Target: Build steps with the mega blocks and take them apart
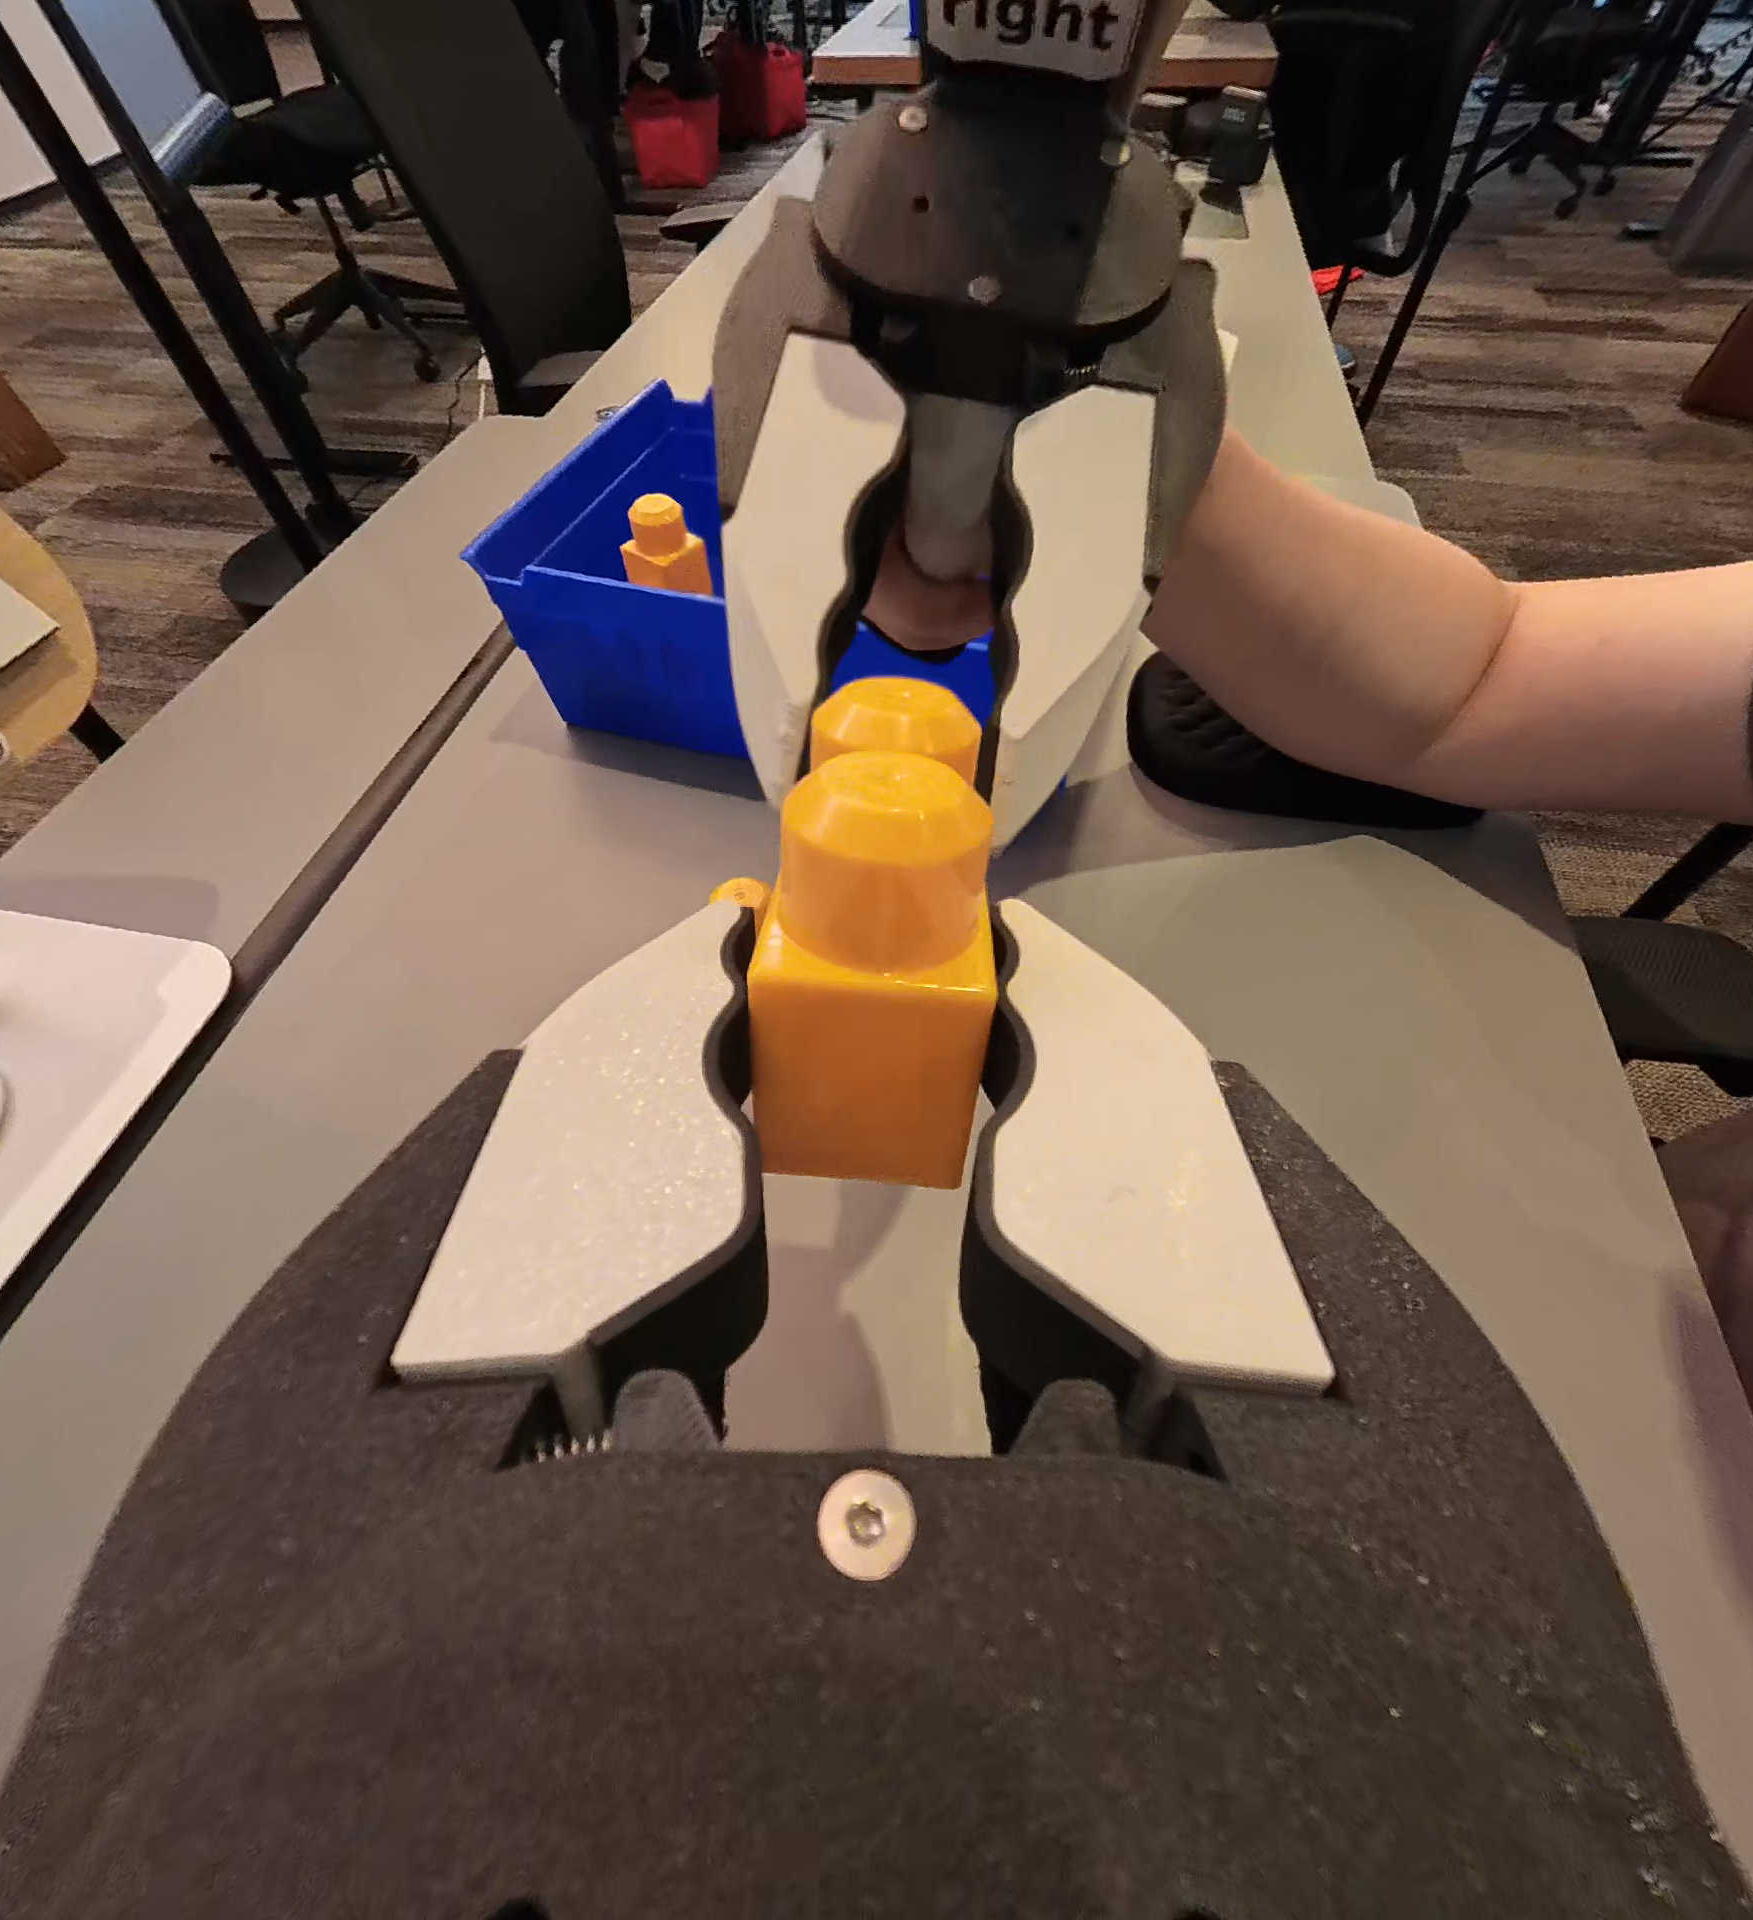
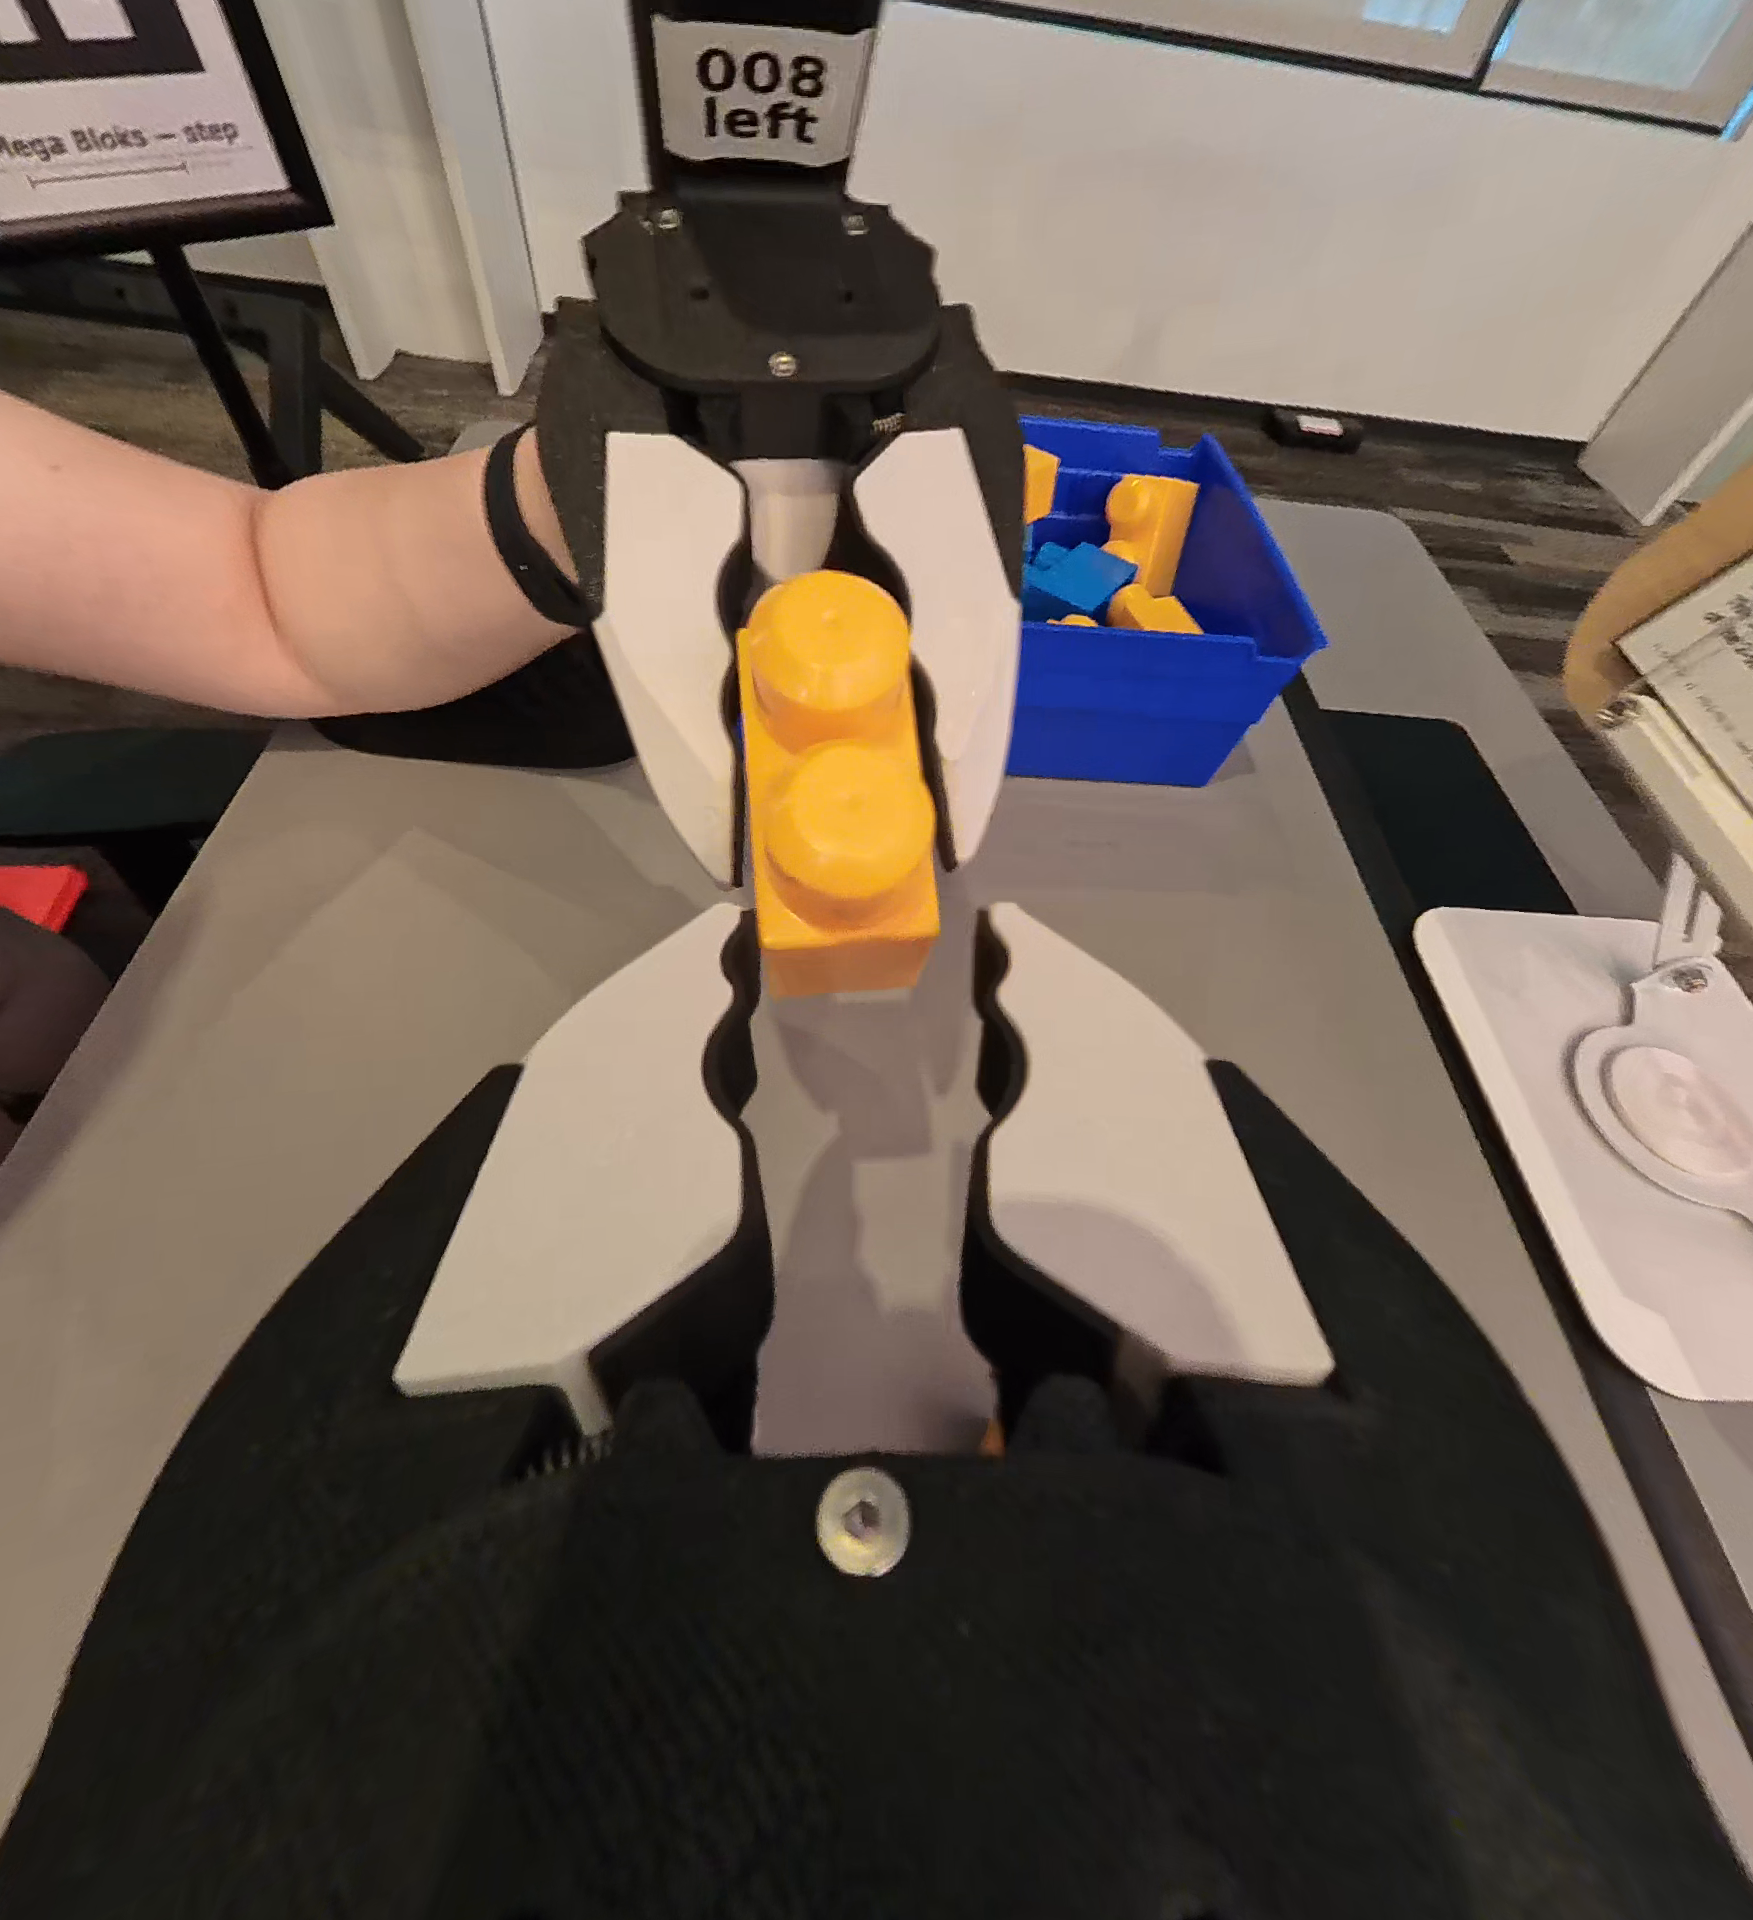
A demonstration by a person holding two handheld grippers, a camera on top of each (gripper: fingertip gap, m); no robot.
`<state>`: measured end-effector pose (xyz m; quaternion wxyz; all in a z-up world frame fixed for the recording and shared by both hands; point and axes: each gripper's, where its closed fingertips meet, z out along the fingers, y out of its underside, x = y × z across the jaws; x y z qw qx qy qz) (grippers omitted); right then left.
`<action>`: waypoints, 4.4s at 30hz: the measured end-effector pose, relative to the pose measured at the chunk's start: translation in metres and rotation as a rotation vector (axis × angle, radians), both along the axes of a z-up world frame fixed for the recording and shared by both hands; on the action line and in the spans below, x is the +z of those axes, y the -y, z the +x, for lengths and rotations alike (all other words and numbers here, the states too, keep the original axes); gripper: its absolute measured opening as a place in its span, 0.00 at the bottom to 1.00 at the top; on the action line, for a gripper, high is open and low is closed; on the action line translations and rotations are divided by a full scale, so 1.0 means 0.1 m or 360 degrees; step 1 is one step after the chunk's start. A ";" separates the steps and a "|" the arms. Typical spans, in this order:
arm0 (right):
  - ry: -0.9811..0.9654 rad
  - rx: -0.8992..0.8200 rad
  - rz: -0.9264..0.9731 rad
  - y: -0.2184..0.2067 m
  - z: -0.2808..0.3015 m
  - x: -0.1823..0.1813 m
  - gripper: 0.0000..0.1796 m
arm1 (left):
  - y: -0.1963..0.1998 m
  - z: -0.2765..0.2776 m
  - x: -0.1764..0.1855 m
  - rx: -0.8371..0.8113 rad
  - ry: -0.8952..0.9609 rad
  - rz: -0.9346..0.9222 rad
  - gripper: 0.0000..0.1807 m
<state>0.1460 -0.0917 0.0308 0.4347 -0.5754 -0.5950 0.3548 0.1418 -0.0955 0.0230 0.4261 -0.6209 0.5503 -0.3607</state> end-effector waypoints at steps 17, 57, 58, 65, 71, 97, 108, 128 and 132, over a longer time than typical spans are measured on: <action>-0.0013 -0.0053 -0.0026 -0.03 0.00 0.04 0.19 | -0.09 -0.06 -0.03 0.0094 -0.0058 0.0048 0.23; 0.1352 -0.0827 -0.0435 -0.74 0.91 -1.68 0.20 | -0.21 -0.63 0.47 0.0271 0.0069 0.0111 0.21; 0.1296 -0.0820 -0.0441 -0.74 0.90 -1.60 0.20 | -0.20 -0.60 0.44 0.0250 0.0064 0.0096 0.21; 0.0410 -0.0533 -0.0410 -0.42 0.58 -0.30 0.20 | -0.14 -0.20 -0.05 0.0093 -0.0089 -0.0101 0.21; 0.0308 -0.0247 -0.0287 0.05 0.49 0.08 0.20 | 0.04 0.14 -0.50 -0.0097 -0.0231 -0.0270 0.21; -0.0221 -0.0232 -0.0746 -0.13 0.20 0.26 0.20 | 0.09 0.20 -0.06 -0.0227 0.0293 -0.0829 0.20; -0.0598 -0.0292 -0.0570 -0.20 0.10 0.54 0.20 | 0.05 0.15 0.14 -0.0191 0.0466 -0.0846 0.20; -0.0516 -0.0307 -0.0720 -0.18 0.14 0.50 0.26 | 0.01 0.07 0.29 -0.0144 0.0541 -0.0703 0.20; -0.0596 -0.0216 -0.0799 -0.15 0.08 0.51 0.20 | -0.02 0.06 0.31 -0.0113 0.0568 -0.0687 0.20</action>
